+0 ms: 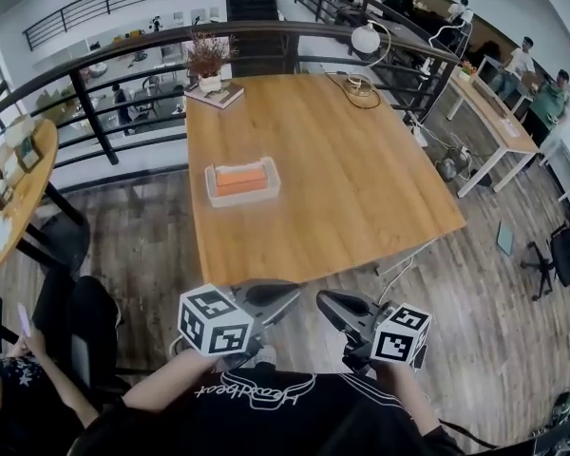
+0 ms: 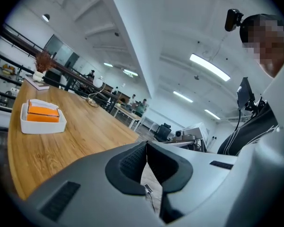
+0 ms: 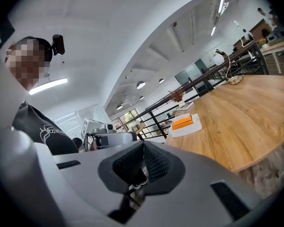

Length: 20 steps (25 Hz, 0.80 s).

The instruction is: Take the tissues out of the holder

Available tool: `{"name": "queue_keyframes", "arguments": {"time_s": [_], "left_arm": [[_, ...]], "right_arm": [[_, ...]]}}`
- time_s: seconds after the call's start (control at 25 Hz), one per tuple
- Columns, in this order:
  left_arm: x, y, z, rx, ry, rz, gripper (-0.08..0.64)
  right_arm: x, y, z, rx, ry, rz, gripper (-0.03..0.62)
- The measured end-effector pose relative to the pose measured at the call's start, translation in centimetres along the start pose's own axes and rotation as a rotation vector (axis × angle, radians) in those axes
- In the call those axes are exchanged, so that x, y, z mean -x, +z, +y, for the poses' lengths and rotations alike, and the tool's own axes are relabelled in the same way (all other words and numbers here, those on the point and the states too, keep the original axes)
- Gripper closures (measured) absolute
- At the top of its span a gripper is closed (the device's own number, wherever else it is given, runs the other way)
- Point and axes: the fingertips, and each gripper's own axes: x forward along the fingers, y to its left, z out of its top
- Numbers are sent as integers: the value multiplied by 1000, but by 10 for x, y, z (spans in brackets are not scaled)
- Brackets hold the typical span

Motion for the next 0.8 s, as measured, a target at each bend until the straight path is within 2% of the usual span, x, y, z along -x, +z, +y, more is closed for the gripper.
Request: {"name": "queue_keyframes", "arguments": {"time_s": [0.24,0.8], "left_arm": [[11,43,56,-18,51,-33,546],[31,69,111,-12,174,-77,546]], "right_arm": [[-56,44,-21,48,53,7,575],[-121,71,-39,58,182,69,575]]}}
